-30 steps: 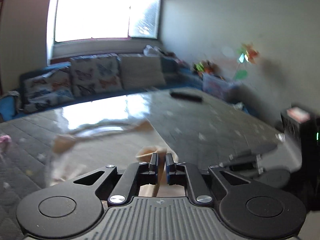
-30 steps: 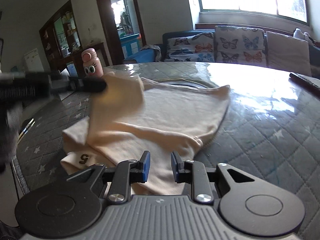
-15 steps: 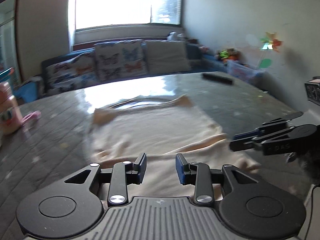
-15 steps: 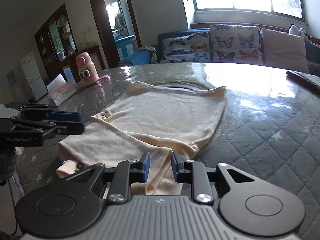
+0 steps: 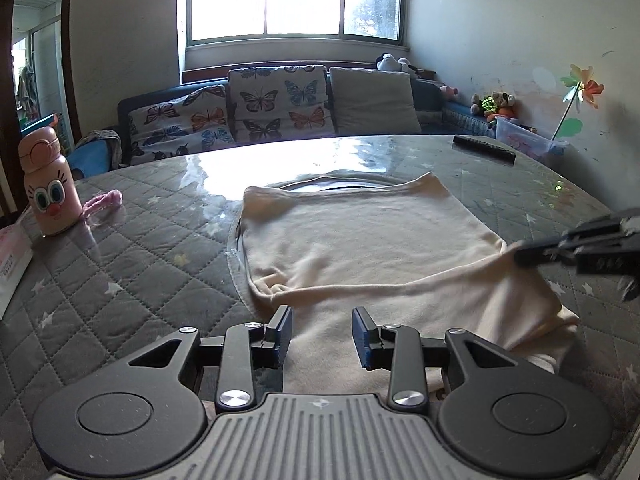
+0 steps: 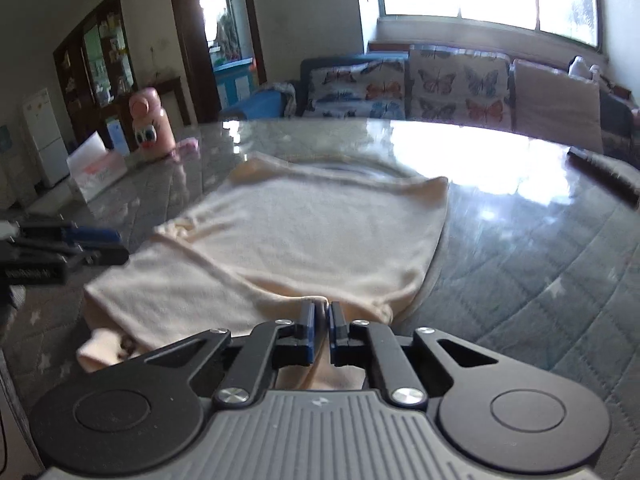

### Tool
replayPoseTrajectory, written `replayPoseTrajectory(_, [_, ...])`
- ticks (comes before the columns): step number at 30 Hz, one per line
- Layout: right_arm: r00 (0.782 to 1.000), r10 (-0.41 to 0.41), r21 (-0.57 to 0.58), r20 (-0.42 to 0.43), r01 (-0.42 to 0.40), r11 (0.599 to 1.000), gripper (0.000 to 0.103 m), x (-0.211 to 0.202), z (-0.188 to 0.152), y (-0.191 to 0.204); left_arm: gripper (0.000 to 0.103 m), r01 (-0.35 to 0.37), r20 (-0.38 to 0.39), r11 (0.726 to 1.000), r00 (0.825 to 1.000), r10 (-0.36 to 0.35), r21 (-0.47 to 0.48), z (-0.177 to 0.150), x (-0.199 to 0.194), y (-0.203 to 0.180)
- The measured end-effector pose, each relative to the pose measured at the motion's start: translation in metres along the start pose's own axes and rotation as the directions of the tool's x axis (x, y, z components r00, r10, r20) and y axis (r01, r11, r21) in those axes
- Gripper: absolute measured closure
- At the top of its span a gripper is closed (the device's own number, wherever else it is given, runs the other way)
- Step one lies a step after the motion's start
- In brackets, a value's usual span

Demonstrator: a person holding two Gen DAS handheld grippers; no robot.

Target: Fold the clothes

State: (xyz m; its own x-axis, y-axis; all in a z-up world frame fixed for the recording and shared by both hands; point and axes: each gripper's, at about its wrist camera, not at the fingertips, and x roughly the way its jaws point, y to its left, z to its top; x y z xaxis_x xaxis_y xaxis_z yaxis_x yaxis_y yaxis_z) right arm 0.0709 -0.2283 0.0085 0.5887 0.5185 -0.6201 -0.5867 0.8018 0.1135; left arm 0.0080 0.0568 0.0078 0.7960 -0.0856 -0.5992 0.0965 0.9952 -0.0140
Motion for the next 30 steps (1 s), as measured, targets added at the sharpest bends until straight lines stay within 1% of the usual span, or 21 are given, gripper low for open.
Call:
replayPoseTrajectory(3, [0.999, -0.018, -0.014, 0.029, 0.019, 1.0, 0.097, -0.007, 0.007, 0.001, 0.067, -0.007, -0.006, 1.0, 1.0, 0.006, 0.0, 0.001, 0.006, 0.002])
replayPoseTrajectory(7, [0.999, -0.029, 0.015, -0.017, 0.029, 0.999, 0.096, 0.009, 0.003, -0.007, 0.069, -0.017, -0.027, 1.0, 0.999, 0.017, -0.002, 0.002, 0.017, 0.005])
replayPoseTrajectory(8, [0.999, -0.041, 0.02, -0.027, 0.042, 0.999, 0.094, 0.013, 0.0, -0.008, 0.069, -0.017, -0.031, 1.0, 0.999, 0.017, 0.001, 0.002, 0.019, 0.005])
replayPoseTrajectory(10, [0.998, -0.048, 0.026, -0.03, 0.049, 0.998, 0.093, 0.015, -0.002, -0.011, 0.069, -0.013, -0.032, 1.0, 0.999, 0.013, 0.008, 0.003, 0.021, 0.004])
replayPoseTrajectory(15, [1.0, -0.012, -0.034, 0.004, 0.012, 0.999, 0.092, 0.006, 0.003, 0.001, 0.07, 0.003, -0.017, 1.0, 1.0, -0.003, 0.024, 0.009, 0.025, 0.001])
replayPoseTrajectory(18, [1.0, 0.016, -0.077, 0.022, -0.014, 0.997, 0.089, 0.002, 0.007, 0.01, 0.07, 0.013, -0.023, 0.999, 1.0, -0.012, 0.039, 0.01, 0.031, -0.003])
replayPoseTrajectory(20, [0.999, 0.043, -0.108, 0.011, -0.042, 0.993, 0.085, 0.008, 0.006, 0.018, 0.07, 0.022, -0.033, 0.998, 0.999, -0.02, 0.051, 0.008, 0.036, -0.004])
replayPoseTrajectory(22, [0.999, 0.05, -0.117, -0.008, -0.05, 0.992, 0.085, 0.016, 0.004, 0.021, 0.07, 0.02, -0.05, 0.998, 0.999, -0.017, 0.059, 0.005, 0.042, -0.004])
replayPoseTrajectory(26, [0.998, 0.029, -0.118, -0.053, -0.035, 0.992, 0.085, 0.029, 0.0, 0.018, 0.068, 0.022, -0.058, 0.998, 0.998, -0.018, 0.066, 0.002, 0.046, -0.001])
replayPoseTrajectory(28, [0.997, 0.032, -0.103, -0.066, -0.039, 0.994, 0.085, 0.028, -0.002, 0.014, 0.069, 0.022, -0.053, 0.997, 0.998, -0.019, 0.07, 0.003, 0.043, -0.002])
replayPoseTrajectory(30, [0.997, 0.038, -0.113, -0.065, -0.045, 0.993, 0.085, 0.019, -0.004, 0.015, 0.069, 0.024, -0.047, 0.996, 0.999, -0.02, 0.083, 0.003, 0.036, -0.004])
